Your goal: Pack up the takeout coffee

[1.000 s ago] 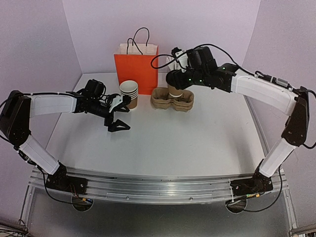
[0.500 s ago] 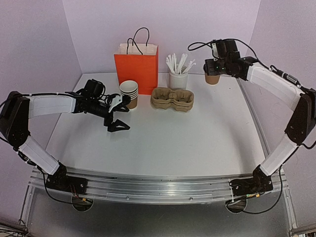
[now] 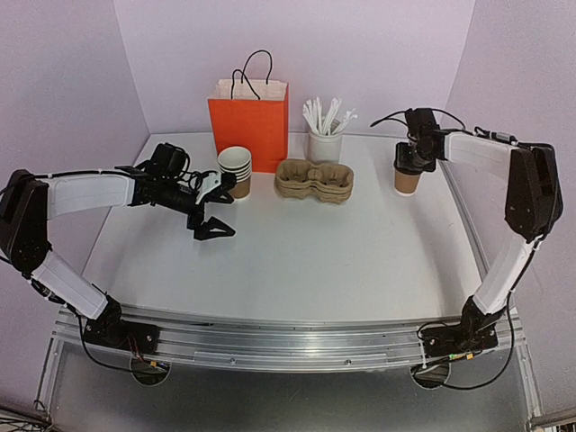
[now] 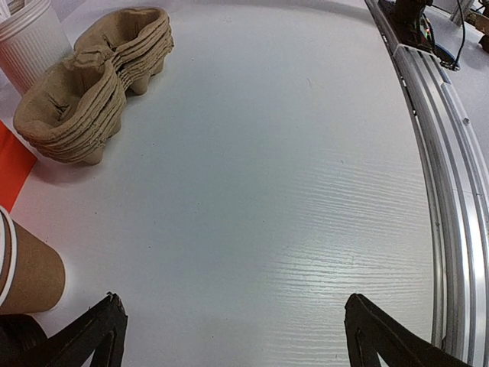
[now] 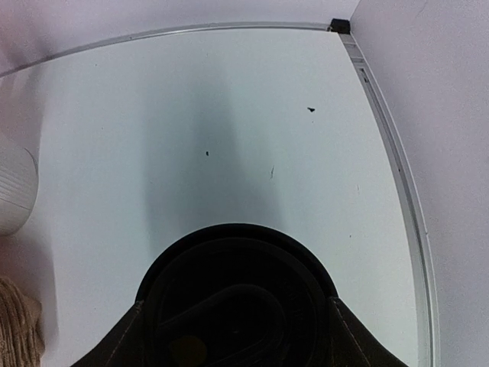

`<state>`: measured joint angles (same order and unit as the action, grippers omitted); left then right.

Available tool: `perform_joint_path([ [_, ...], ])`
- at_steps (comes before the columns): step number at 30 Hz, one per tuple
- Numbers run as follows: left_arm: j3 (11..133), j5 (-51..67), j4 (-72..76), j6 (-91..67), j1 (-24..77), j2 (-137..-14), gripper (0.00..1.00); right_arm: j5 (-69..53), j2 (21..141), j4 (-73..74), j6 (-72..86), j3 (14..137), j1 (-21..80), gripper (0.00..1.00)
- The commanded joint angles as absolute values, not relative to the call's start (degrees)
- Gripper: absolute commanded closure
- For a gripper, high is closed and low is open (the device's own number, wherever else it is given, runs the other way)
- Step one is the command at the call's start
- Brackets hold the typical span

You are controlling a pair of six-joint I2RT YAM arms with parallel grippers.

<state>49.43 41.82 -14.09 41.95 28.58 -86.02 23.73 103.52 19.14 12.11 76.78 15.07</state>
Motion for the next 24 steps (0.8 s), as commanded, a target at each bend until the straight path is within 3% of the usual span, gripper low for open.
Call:
perform_joint_path([
  [1, 51.46, 41.63, -14.62, 41.46, 28.65, -83.91, 0.01, 22.97, 103.84, 15.26, 14.91, 74.54, 15.02, 0.44],
  [24, 50.36, 40.69, -11.98, 41.49, 28.56, -83.18, 0.01, 23.63, 97.19, 14.70, 14.00, 70.33, 15.03, 0.07],
])
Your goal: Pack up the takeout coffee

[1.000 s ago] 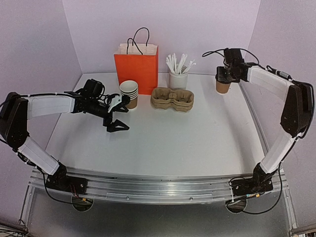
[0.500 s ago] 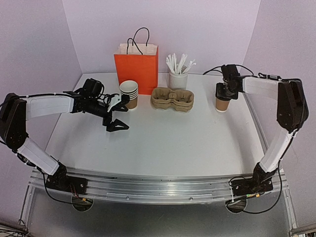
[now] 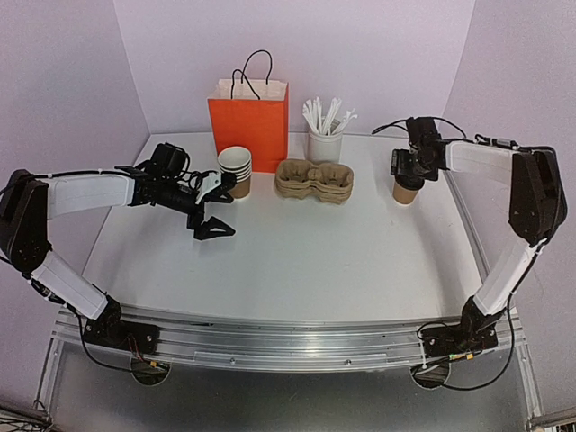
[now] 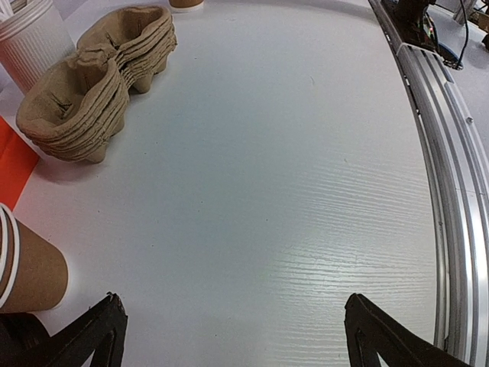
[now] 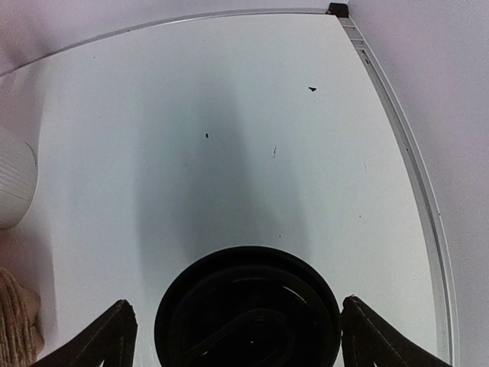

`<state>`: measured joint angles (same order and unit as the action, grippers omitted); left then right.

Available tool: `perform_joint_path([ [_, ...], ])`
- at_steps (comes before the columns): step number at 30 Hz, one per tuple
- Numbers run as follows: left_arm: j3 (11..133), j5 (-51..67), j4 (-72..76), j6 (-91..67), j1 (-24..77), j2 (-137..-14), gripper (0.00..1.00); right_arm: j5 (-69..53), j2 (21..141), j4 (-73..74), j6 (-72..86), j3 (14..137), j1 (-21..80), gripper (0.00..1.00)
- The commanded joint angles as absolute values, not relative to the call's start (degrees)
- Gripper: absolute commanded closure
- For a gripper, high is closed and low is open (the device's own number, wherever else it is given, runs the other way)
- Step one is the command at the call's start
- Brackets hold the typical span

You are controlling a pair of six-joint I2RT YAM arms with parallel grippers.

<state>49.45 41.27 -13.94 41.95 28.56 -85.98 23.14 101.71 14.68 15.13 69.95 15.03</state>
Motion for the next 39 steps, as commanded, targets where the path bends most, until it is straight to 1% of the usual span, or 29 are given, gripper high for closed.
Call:
perform_joint_path([
  [1, 50.53, 40.78, -11.69, 41.13, 28.56, -82.98, 0.01, 23.66, 96.66, 14.80, 13.71, 70.51, 15.00, 0.06],
  [5, 52.52, 40.72, -10.73, 37.65, 28.52, -81.33, 0.01, 21.39, 94.49, 15.08, 12.81, 72.01, 15.01, 0.03],
  [8, 54.94, 40.50, -10.45, 34.20, 28.26, -79.57, 0.01, 14.72, 92.61, 15.21, 11.84, 73.78, 15.10, 0.03],
  [11, 57.19, 40.44, -11.66, 32.92, 27.96, -78.37, 0.01, 6.89, 91.77, 15.62, 11.38, 76.38, 16.01, 0.10],
  [13, 58.62, 39.60, -13.00, 32.04, 27.72, -78.22, 0.02, 9.61, 91.70, 17.03, 12.81, 78.60, 19.47, 0.15],
  [17, 59.44, 34.39, -11.91, 28.00, 27.29, -77.54, 0.02, 21.80, 94.46, 18.54, 14.46, 84.16, 30.55, 0.22],
  [19, 59.62, 31.09, -11.09, 25.79, 27.09, -76.96, 0.02, 24.98, 98.20, 22.03, 19.09, 89.72, 33.99, 0.27],
  [21, 59.53, 28.44, -10.38, 24.06, 26.64, -76.31, 0.02, 27.05, 103.19, 28.86, 27.23, 95.85, 36.01, 0.32],
  [22, 59.31, 27.73, -10.30, 23.83, 26.46, -75.86, 0.02, 27.03, 106.15, 32.57, 30.22, 99.04, 36.49, 0.33],
  [25, 58.68, 25.58, -9.97, 23.11, 25.80, -74.33, 0.02, 25.97, 112.67, 38.19, 35.09, 106.21, 38.02, 0.32],
  [27, 58.67, 24.50, -9.83, 22.49, 24.89, -73.49, 0.02, 27.06, 116.17, 41.36, 35.59, 109.71, 39.55, 0.29],
  [28, 58.54, 24.33, -9.74, 22.35, 24.52, -73.07, 0.02, 27.33, 117.43, 42.39, 35.56, 111.32, 40.07, 0.26],
  [30, 57.66, 24.04, -8.99, 22.20, 23.90, -71.92, 0.01, 26.55, 120.21, 43.82, 35.27, 114.18, 41.12, 0.17],
  [32, 56.17, 24.04, -7.87, 22.30, 23.70, -71.14, 0.01, 24.54, 123.02, 44.66, 35.16, 115.84, 41.41, 0.14],
  [34, 54.77, 24.02, -7.00, 22.17, 23.65, -70.42, 0.01, 23.83, 125.65, 46.48, 34.95, 118.58, 41.48, 0.17],
  [39, 52.88, 23.99, -5.83, 21.20, 23.60, -69.57, 0.01, 24.93, 130.18, 47.78, 34.67, 122.64, 41.49, 0.32],
])
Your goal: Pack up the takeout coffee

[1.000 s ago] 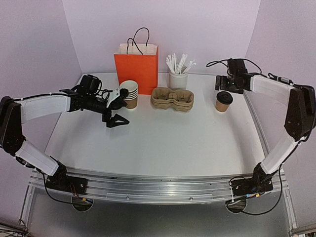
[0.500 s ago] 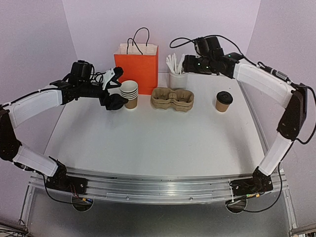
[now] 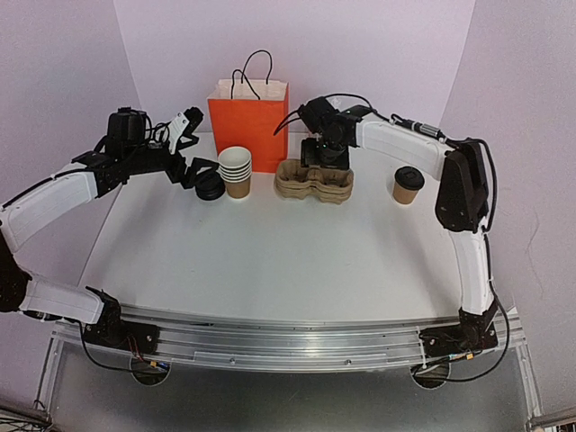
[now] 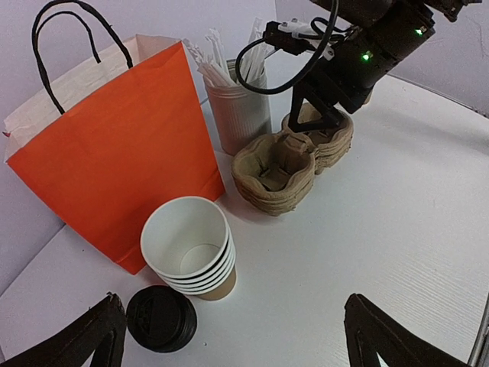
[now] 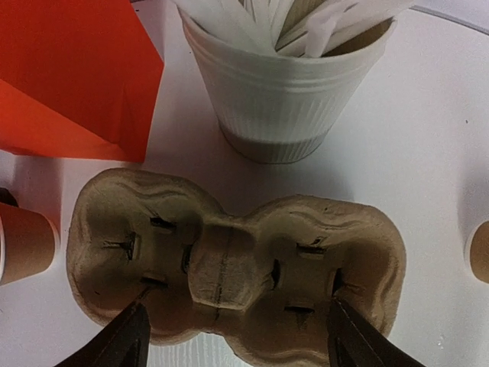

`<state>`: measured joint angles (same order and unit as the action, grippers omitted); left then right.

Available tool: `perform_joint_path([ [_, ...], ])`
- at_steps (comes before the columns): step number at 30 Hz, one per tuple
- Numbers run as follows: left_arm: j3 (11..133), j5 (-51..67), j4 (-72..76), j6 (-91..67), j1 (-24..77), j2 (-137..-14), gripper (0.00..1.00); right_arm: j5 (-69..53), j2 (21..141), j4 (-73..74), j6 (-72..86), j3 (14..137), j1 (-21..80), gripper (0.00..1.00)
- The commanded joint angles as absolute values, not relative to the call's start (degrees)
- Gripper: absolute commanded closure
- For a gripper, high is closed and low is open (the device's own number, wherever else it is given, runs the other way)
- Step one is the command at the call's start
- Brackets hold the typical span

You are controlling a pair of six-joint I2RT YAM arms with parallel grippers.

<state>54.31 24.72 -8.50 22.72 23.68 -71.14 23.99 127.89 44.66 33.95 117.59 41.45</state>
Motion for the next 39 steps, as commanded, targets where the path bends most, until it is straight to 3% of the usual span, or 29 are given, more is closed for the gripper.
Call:
perform_joint_path([
  [1, 52.64, 24.05, -5.72, 21.18, 23.56, -69.46, 0.01, 24.96, 130.91, 47.95, 34.82, 123.14, 41.48, 0.33],
  [12, 52.13, 23.67, -4.06, 21.52, 23.60, -69.88, 0.01, 24.88, 136.29, 48.38, 35.77, 125.65, 41.50, 0.35],
  [18, 53.07, 24.17, -3.77, 22.61, 23.38, -70.85, 0.01, 25.48, 137.84, 48.35, 35.49, 126.83, 41.48, 0.41],
  [27, 52.73, 24.95, -4.11, 22.23, 23.41, -70.83, 0.01, 25.54, 139.03, 48.34, 35.36, 127.27, 41.50, 0.67],
  [34, 52.22, 24.91, -4.13, 22.56, 23.30, -70.75, 0.01, 24.98, 139.53, 48.43, 35.93, 126.73, 41.49, 0.63],
  [39, 52.15, 25.03, -3.99, 22.67, 23.29, -70.74, 0.01, 24.92, 139.42, 48.45, 36.03, 126.56, 41.49, 0.78],
])
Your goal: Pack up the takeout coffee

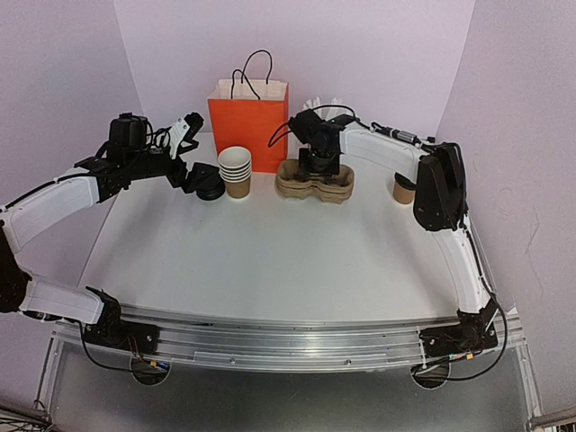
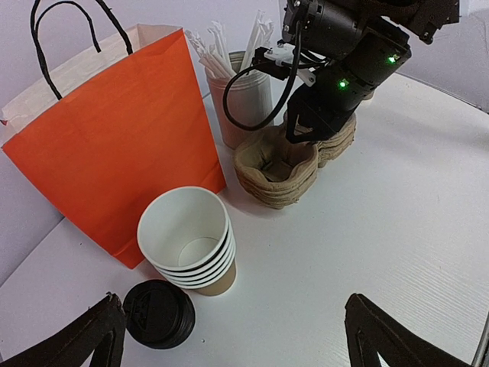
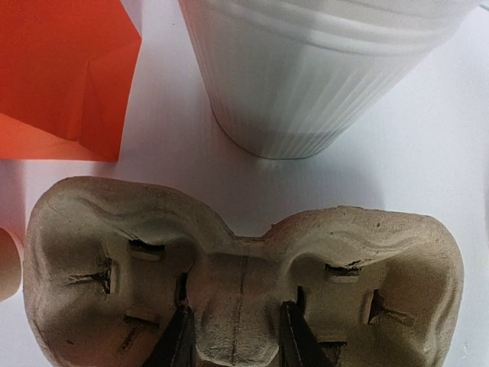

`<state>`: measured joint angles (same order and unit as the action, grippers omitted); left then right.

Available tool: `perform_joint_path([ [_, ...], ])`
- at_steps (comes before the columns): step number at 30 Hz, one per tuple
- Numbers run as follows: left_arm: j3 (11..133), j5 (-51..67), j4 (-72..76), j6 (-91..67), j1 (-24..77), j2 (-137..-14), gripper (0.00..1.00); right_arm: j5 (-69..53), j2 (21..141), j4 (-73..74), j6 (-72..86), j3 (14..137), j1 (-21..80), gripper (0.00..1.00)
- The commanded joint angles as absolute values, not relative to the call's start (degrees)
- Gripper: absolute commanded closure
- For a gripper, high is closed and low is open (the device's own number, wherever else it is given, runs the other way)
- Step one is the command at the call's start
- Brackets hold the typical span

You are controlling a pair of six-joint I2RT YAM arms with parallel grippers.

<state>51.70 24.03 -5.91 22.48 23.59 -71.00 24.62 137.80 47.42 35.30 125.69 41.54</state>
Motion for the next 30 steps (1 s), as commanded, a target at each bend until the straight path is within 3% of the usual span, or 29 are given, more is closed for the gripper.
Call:
perform_joint_path([
  [1, 52.13, 25.03, -4.02, 22.67, 23.31, -70.69, 0.01, 24.97, 139.20, 48.54, 36.03, 126.56, 41.49, 0.80],
  [10, 51.87, 25.40, -3.75, 22.68, 23.21, -70.79, 0.01, 25.46, 137.54, 48.74, 35.84, 126.56, 41.50, 1.00],
  [30, 52.12, 25.93, -3.68, 23.05, 23.21, -70.75, 0.00, 26.59, 133.74, 49.26, 33.64, 128.71, 41.49, 1.00],
])
